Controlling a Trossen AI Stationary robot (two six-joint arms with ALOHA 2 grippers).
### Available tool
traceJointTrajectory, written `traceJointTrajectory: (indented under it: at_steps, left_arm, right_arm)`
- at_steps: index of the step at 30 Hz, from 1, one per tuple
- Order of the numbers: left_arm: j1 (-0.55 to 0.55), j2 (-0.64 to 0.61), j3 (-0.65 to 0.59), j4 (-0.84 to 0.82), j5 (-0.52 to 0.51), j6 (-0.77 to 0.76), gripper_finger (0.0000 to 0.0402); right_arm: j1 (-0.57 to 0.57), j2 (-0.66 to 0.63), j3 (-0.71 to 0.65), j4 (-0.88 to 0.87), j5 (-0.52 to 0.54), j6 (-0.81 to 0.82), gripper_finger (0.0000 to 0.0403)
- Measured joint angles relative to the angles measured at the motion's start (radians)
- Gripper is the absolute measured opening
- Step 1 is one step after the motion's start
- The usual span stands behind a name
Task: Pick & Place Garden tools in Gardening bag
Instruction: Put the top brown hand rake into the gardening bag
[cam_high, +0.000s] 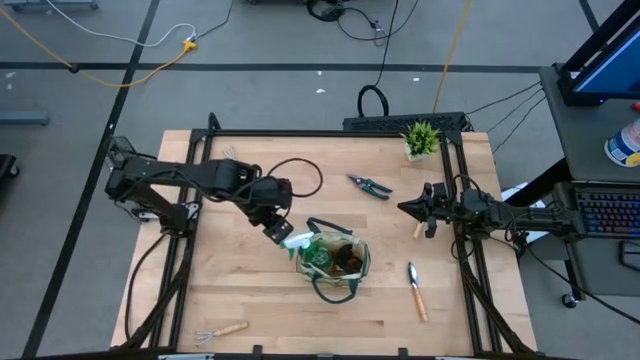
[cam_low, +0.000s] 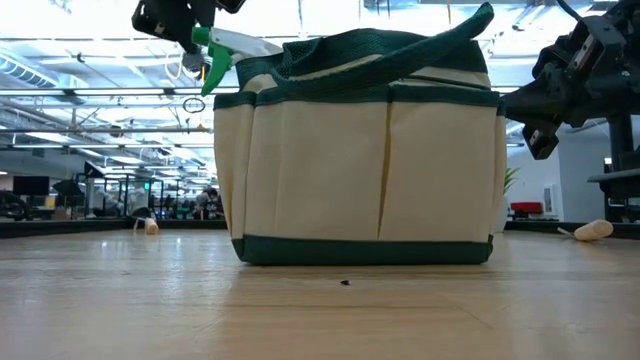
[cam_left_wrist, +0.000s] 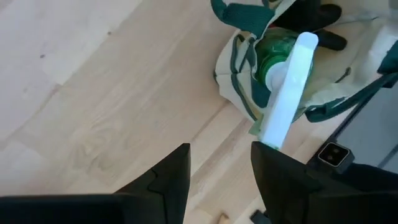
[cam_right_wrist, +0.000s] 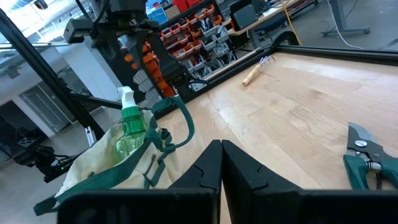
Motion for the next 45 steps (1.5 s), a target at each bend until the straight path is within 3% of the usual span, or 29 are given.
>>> traceJointTrajectory:
  at_steps: [6,14,18,32,45]
  left_arm:
    - [-0.001,0.002,0.0,-0.039,-0.07,0.016,0.0175]
    - [0.048,0.001,0.0,-0.212,-0.3,-0.001,0.0175]
    - [0.124,0.001,0.0,-0.277,-0.366,0.0,0.0175]
    - [0.46,0.001,0.0,-0.266,-0.437,0.208,0.0175]
    - [0.585,0.001,0.0,-0.259,-0.533,0.774,0.0175]
  right_arm:
    - [0.0,0.0,0.0,0.0,0.0,0.0,0.0]
    - [0.0,0.0,0.0,0.0,0.0,0.0,0.0]
    - [0.0,0.0,0.0,0.0,0.001,-0.001,0.0]
    - [0.0,0.0,0.0,0.0,0.001,-0.001,0.0]
    - [0.0,0.0,0.0,0.0,0.001,0.0,0.0]
